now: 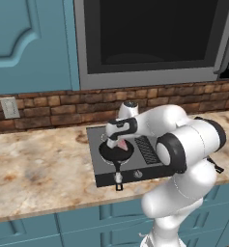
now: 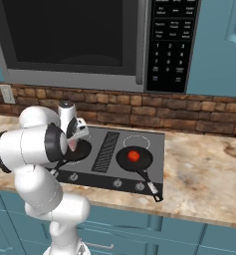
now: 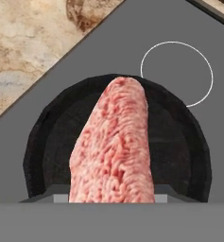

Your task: Place both pans onto different burners. Then place the tomato and the steak on different pans.

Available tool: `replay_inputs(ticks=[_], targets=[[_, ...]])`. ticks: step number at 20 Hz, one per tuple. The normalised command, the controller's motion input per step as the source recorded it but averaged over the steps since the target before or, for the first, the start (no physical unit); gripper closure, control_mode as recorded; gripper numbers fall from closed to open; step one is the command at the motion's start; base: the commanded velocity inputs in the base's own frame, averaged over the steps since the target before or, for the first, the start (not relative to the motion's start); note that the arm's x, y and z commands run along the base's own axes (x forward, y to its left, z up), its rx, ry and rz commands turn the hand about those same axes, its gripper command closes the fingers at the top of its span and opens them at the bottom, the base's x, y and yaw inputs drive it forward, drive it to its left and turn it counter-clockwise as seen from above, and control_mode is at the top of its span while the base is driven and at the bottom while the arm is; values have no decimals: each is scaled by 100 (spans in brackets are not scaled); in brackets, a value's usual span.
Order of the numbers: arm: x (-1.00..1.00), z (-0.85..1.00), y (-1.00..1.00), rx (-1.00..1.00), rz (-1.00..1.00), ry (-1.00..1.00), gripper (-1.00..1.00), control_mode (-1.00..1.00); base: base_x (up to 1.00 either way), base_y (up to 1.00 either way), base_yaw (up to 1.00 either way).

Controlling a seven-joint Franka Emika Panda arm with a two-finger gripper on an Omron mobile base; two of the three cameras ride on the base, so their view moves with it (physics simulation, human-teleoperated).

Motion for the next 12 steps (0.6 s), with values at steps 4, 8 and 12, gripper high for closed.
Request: replay_inputs(ticks=[4, 8, 12], targets=[[0, -18, -4, 0, 0, 0, 100, -100, 0, 0, 0], [0, -18, 0, 0, 0, 0, 100, -100, 0, 0, 0], [0, -16, 0, 0, 0, 0, 100, -100, 0, 0, 0]])
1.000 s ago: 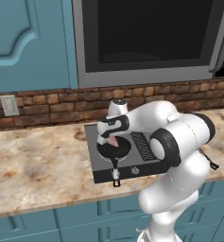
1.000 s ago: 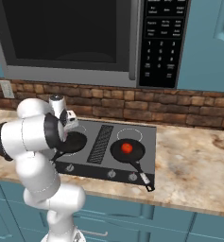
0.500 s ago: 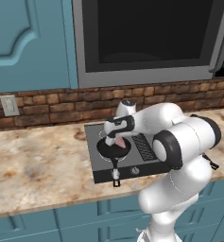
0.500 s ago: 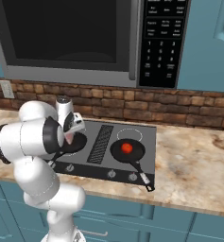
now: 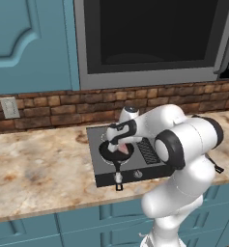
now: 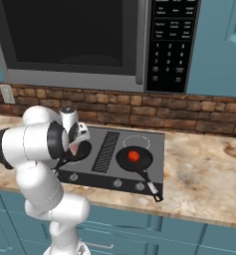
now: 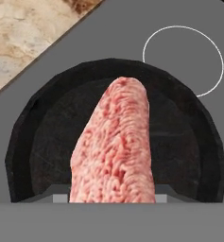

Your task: Place both pans onto different burners. Then place the tomato and the steak on different pans.

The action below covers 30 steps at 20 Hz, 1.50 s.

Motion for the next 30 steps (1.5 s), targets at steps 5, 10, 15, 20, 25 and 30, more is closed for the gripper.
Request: replay_inputs(ticks=[5, 10, 15, 20, 25, 30], targets=[[0, -7, 0, 0, 0, 0, 100, -100, 0, 0, 0], [0, -20, 0, 0, 0, 0, 100, -100, 0, 0, 0], [0, -20, 0, 0, 0, 0, -100, -100, 0, 0, 0], [0, 6, -3, 0, 0, 0, -100, -100, 0, 0, 0], [-1, 47, -9, 0, -2, 0, -100, -100, 0, 0, 0], [-9, 59, -6, 0, -4, 0, -100, -100, 0, 0, 0]])
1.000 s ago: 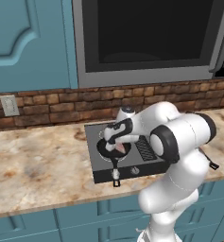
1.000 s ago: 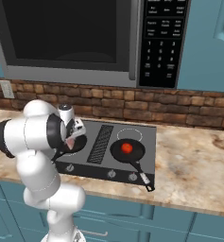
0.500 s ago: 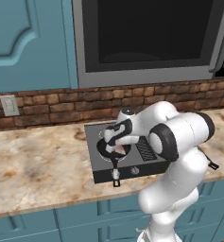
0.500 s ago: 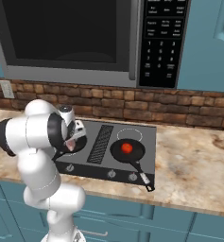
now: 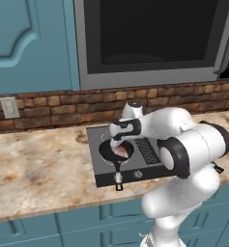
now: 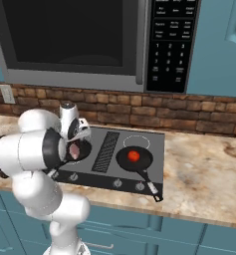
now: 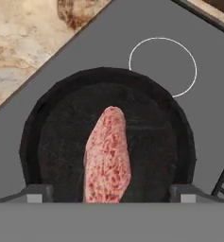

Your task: Place both pans onto different burners. Then place the tomato and the steak on different pans.

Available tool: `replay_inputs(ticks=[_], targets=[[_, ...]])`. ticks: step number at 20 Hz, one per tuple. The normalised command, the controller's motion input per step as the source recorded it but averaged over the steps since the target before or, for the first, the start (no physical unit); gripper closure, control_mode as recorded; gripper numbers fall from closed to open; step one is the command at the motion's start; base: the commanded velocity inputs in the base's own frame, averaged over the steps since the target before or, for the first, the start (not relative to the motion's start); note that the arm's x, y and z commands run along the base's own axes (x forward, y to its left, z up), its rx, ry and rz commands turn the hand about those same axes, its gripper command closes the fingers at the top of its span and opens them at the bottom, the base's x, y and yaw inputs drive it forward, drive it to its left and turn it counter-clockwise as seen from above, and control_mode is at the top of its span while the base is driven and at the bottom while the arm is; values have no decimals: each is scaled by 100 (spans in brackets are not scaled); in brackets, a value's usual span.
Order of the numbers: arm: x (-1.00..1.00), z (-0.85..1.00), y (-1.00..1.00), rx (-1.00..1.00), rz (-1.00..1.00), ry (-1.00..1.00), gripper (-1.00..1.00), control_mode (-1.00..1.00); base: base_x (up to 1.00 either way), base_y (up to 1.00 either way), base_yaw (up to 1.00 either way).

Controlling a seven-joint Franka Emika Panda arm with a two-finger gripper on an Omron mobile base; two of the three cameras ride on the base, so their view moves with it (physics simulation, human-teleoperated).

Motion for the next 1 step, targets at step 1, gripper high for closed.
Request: replay_inputs(ticks=[1], targets=[[-16, 44, -3, 0, -3, 0, -100, -100, 0, 0, 0]])
